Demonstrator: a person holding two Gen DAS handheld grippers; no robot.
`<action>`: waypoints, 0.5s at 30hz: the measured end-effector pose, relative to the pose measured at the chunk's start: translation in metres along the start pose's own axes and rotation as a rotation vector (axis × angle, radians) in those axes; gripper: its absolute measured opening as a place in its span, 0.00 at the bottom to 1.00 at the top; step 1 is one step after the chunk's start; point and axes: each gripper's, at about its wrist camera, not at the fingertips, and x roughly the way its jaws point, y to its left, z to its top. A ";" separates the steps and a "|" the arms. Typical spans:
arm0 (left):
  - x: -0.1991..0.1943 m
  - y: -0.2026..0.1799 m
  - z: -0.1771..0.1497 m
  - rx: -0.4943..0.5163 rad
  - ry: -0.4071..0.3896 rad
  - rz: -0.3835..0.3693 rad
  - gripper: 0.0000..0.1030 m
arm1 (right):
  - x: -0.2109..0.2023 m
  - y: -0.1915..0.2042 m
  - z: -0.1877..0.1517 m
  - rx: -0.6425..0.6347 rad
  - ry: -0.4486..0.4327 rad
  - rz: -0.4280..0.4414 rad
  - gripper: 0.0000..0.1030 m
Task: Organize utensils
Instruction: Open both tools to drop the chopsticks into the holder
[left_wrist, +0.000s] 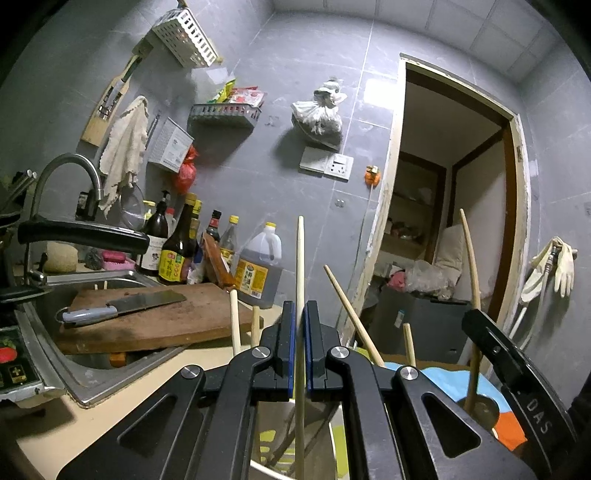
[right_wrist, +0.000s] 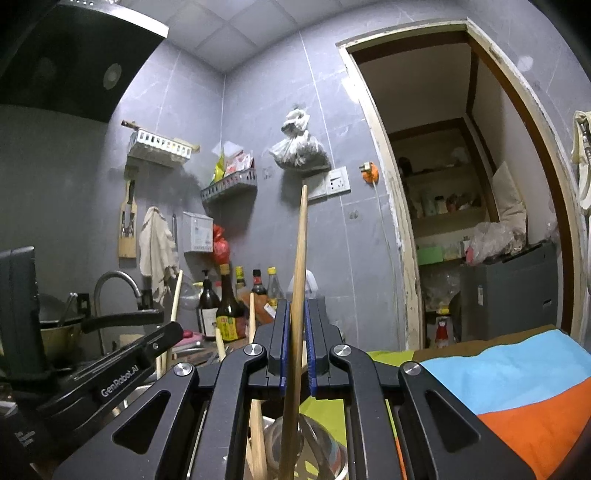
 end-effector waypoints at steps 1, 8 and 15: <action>0.000 0.000 0.000 -0.001 0.006 -0.004 0.03 | 0.000 0.000 0.000 0.002 0.005 0.001 0.06; -0.001 0.003 -0.005 -0.007 0.084 -0.026 0.03 | -0.006 -0.003 -0.003 0.001 0.060 0.006 0.08; -0.005 0.000 -0.005 0.000 0.116 -0.047 0.04 | -0.013 -0.007 -0.003 0.011 0.085 0.010 0.20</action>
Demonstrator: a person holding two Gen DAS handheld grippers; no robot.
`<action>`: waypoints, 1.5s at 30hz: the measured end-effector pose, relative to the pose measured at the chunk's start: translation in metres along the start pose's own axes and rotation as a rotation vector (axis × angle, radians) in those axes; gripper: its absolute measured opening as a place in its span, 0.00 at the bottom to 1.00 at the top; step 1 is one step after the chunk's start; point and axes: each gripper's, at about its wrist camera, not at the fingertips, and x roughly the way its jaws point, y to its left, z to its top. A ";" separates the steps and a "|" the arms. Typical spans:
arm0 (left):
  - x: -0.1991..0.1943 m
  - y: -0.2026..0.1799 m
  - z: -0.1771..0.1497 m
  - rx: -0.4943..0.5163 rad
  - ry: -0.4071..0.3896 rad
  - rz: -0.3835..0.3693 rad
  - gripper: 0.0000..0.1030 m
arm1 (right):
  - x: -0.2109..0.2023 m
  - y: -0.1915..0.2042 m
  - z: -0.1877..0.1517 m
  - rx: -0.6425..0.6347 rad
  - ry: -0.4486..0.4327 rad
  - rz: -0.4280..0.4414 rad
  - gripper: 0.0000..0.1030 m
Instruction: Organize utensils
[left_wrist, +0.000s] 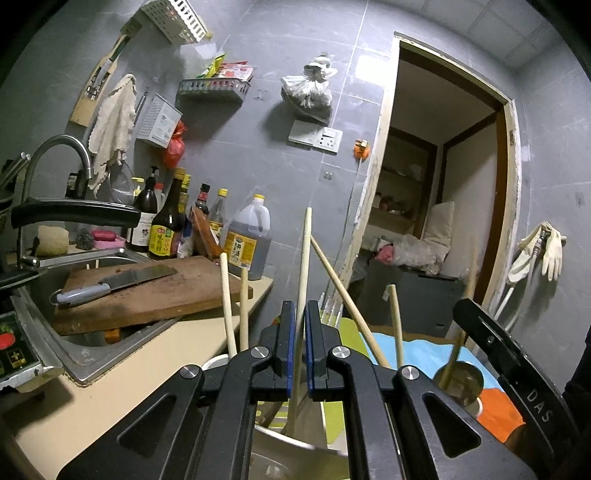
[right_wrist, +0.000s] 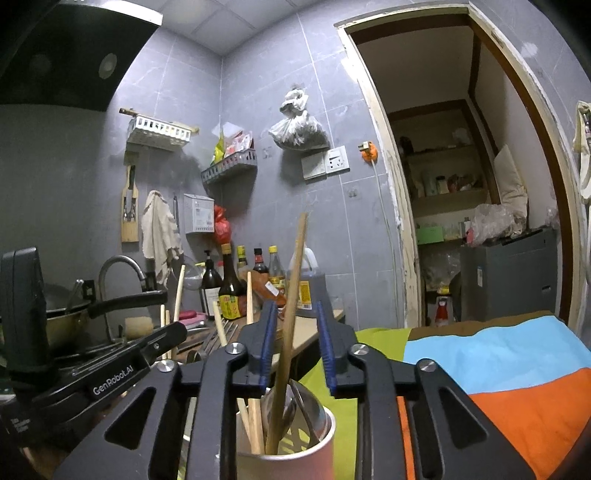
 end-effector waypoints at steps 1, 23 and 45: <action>-0.001 0.000 0.000 0.000 0.005 -0.002 0.04 | -0.001 0.000 0.000 -0.002 0.000 -0.001 0.20; -0.045 -0.021 0.007 0.028 0.098 -0.044 0.39 | -0.065 -0.023 0.021 0.037 0.054 -0.060 0.56; -0.108 -0.080 -0.024 0.156 0.150 -0.152 0.95 | -0.187 -0.064 0.018 0.057 0.146 -0.253 1.00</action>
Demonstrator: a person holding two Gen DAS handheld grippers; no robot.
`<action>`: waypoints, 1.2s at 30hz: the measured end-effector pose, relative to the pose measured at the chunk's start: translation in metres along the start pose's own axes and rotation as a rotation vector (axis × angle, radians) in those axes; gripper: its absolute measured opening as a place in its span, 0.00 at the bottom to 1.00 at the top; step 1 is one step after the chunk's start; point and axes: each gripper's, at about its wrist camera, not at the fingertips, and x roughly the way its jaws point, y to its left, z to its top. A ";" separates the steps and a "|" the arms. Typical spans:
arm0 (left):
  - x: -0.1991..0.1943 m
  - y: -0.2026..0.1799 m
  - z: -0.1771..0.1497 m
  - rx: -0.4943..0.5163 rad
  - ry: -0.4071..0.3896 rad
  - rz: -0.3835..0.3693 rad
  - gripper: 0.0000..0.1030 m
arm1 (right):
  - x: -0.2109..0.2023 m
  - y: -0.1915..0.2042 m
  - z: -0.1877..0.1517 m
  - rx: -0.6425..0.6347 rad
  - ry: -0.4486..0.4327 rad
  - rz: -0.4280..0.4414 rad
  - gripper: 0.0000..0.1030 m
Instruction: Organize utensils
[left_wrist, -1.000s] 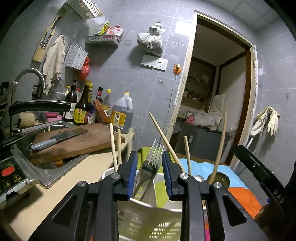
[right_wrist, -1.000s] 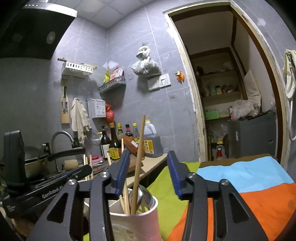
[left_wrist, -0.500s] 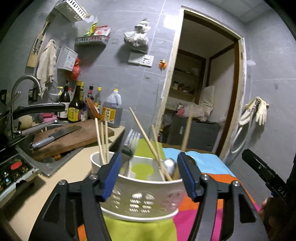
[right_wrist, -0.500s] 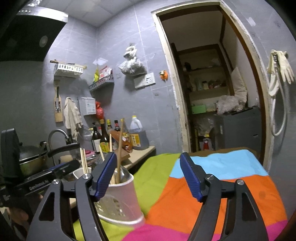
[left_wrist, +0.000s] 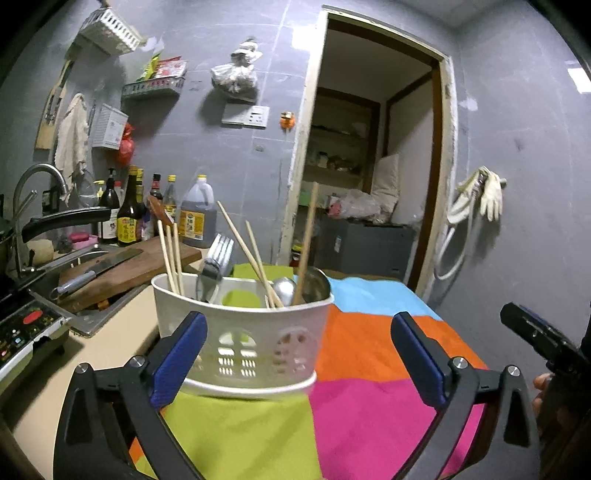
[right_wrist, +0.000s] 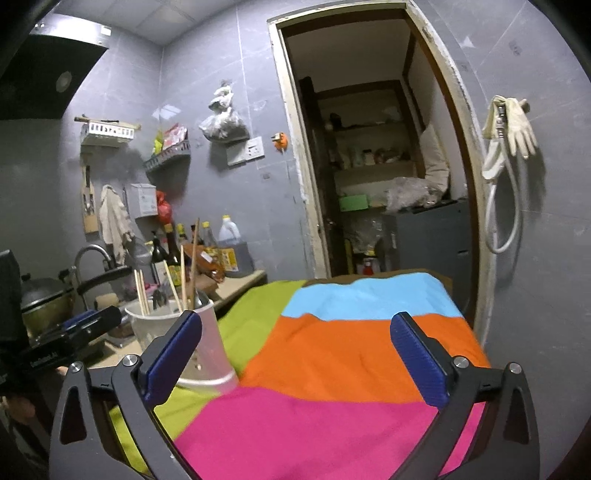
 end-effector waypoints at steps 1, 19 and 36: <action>-0.002 -0.004 -0.003 0.015 0.004 0.000 0.95 | -0.006 0.000 -0.002 -0.008 -0.001 -0.011 1.00; -0.041 -0.027 -0.043 0.028 0.008 0.051 0.95 | -0.067 0.004 -0.032 -0.093 -0.034 -0.179 1.00; -0.053 -0.028 -0.052 0.031 0.017 0.071 0.95 | -0.081 0.001 -0.040 -0.086 -0.014 -0.215 1.00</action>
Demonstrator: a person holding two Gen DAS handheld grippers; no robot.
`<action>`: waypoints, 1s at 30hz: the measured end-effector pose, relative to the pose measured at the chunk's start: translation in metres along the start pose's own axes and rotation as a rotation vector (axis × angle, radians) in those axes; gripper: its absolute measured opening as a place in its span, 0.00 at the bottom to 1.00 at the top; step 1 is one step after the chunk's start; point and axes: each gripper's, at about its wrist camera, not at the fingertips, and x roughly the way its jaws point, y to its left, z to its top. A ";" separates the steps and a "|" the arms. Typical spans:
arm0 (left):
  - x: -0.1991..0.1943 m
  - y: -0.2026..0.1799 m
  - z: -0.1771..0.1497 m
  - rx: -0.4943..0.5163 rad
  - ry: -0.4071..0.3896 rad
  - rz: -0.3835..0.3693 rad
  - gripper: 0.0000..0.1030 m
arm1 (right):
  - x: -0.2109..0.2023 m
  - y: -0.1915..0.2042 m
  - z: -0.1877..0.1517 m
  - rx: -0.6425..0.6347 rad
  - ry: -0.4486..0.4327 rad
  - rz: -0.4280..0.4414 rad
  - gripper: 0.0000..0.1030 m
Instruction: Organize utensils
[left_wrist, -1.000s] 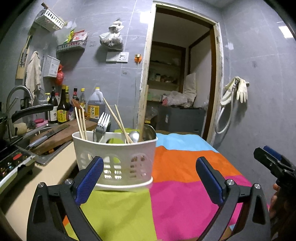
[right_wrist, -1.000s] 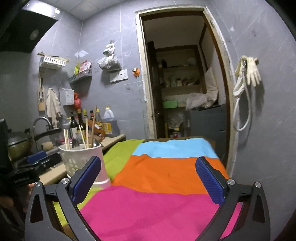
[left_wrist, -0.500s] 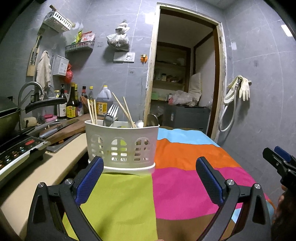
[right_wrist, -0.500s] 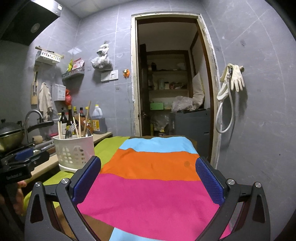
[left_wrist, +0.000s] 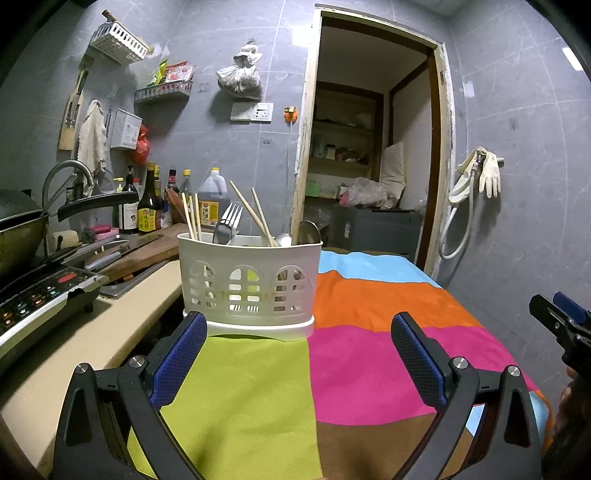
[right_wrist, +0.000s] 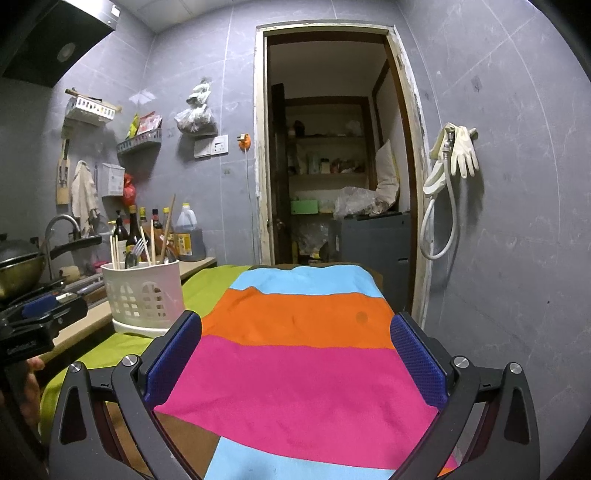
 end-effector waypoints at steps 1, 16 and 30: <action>0.000 0.000 0.000 0.002 0.000 0.001 0.95 | 0.000 0.000 0.000 0.002 0.002 0.001 1.00; 0.002 0.003 -0.003 -0.003 0.006 -0.005 0.95 | 0.001 -0.003 0.000 0.008 0.005 -0.003 1.00; 0.002 0.003 -0.004 0.011 0.007 -0.001 0.95 | 0.000 -0.004 -0.002 0.010 0.001 -0.019 1.00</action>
